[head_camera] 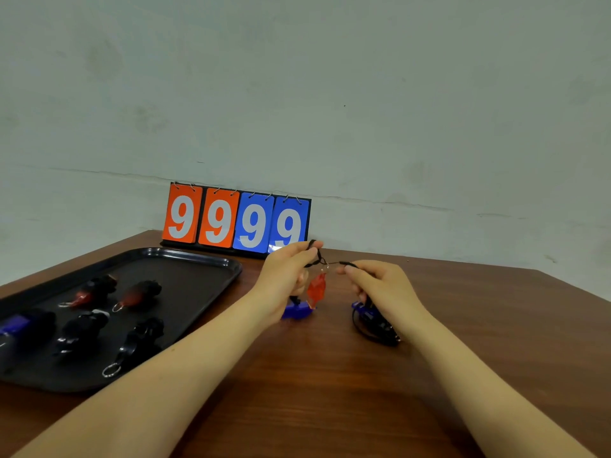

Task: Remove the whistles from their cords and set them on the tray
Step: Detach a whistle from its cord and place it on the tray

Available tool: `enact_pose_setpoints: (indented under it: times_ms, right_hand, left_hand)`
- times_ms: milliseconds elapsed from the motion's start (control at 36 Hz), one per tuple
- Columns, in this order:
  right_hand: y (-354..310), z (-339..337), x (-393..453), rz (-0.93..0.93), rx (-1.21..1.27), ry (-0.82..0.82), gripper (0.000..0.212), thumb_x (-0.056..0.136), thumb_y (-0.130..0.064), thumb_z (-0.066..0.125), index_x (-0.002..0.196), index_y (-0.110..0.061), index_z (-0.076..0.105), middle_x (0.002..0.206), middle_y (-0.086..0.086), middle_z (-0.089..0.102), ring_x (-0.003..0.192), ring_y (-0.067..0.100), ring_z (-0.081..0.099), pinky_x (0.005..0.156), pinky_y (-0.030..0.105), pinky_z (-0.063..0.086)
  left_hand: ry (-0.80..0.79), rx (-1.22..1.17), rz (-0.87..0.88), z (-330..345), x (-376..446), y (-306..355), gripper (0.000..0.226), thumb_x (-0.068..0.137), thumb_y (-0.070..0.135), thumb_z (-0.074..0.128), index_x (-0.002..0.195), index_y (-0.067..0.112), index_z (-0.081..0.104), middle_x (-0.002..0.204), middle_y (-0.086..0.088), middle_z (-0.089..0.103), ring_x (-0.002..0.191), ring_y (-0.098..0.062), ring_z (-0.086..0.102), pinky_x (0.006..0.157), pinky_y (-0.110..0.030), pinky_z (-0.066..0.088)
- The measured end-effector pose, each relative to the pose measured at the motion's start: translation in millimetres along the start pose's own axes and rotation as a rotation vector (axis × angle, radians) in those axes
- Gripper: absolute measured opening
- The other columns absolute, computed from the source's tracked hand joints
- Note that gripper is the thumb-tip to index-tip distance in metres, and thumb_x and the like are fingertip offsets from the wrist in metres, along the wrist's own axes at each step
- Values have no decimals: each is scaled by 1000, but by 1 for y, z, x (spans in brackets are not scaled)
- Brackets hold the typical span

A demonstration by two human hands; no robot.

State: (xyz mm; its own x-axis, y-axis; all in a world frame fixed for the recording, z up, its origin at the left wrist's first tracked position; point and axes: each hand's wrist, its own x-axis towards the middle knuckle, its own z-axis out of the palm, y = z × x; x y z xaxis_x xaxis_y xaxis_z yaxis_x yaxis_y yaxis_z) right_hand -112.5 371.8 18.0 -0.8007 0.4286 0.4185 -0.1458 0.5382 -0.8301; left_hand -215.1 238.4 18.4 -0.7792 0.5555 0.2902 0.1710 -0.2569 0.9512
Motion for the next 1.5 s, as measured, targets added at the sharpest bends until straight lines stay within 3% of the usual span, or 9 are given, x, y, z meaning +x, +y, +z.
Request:
enact_pose_setpoints:
  times_ms: [222, 472, 583, 667, 750, 1056, 1167, 1389, 1500]
  right_hand:
    - [2, 1, 1, 17, 38, 33, 23, 98, -20, 51, 89, -24, 72, 70, -4, 63, 66, 7, 58, 63, 17, 50]
    - [14, 6, 5, -88, -624, 49, 25, 99, -33, 48, 107, -29, 70, 92, 0, 57, 85, 15, 53, 77, 32, 44]
    - [13, 1, 5, -55, -564, 99, 28, 96, -26, 54, 121, -25, 66, 111, -6, 70, 104, 12, 61, 88, 26, 45]
    - [15, 3, 4, 31, -322, 80, 28, 93, -17, 57, 120, -25, 59, 80, -1, 71, 71, 9, 67, 70, 23, 55]
    - [16, 10, 3, 91, -119, 31, 26, 89, -9, 56, 111, -23, 54, 84, 1, 70, 71, 10, 70, 73, 31, 59]
    - [22, 18, 2, -22, -551, -204, 22, 89, -39, 62, 110, -31, 62, 104, -15, 57, 95, 1, 51, 79, 20, 39]
    - [14, 14, 1, -16, -330, -118, 11, 93, -29, 56, 84, -33, 62, 93, -14, 58, 88, 2, 54, 81, 24, 44]
    - [7, 4, 4, 100, 250, 59, 20, 97, -10, 47, 98, -13, 67, 72, 4, 62, 65, 12, 55, 60, 23, 47]
    - [11, 1, 8, 91, 308, 120, 20, 98, -15, 48, 97, -14, 68, 80, 8, 66, 79, 19, 63, 77, 29, 52]
  left_hand:
    - [-14, 110, 42, 0, 1, -3, 20, 99, 17, 50, 109, 28, 62, 50, 4, 36, 44, -8, 27, 42, -19, 25]
    - [-69, 182, 64, 7, 1, 1, 25, 101, 11, 44, 108, 28, 60, 41, 13, 49, 43, -2, 42, 52, -13, 43]
    - [-66, -12, -58, 7, 2, -2, 24, 101, 9, 43, 112, 19, 63, 43, 5, 42, 43, -7, 46, 67, -23, 49]
    - [-57, -197, -147, 9, 2, -4, 22, 101, 9, 43, 112, 15, 62, 48, 1, 37, 44, -10, 52, 78, -36, 53]
    - [-34, -326, -180, 10, 2, -4, 21, 101, 7, 43, 112, 10, 60, 46, 0, 39, 46, -12, 55, 84, -44, 54]
    - [20, -353, -193, 2, 6, -1, 21, 100, 6, 43, 115, 7, 58, 48, 0, 43, 47, -12, 53, 86, -47, 54]
    - [74, -138, -114, -5, 9, 0, 23, 99, 9, 46, 117, 12, 60, 46, 3, 46, 50, -12, 52, 90, -44, 55]
    - [83, 134, -11, -5, 9, 1, 23, 100, 9, 44, 115, 16, 60, 50, 3, 43, 48, -9, 39, 62, -24, 47]
    - [52, 127, 14, -3, 8, 0, 26, 100, 8, 43, 116, 16, 62, 43, 6, 43, 47, -10, 43, 78, -29, 53]
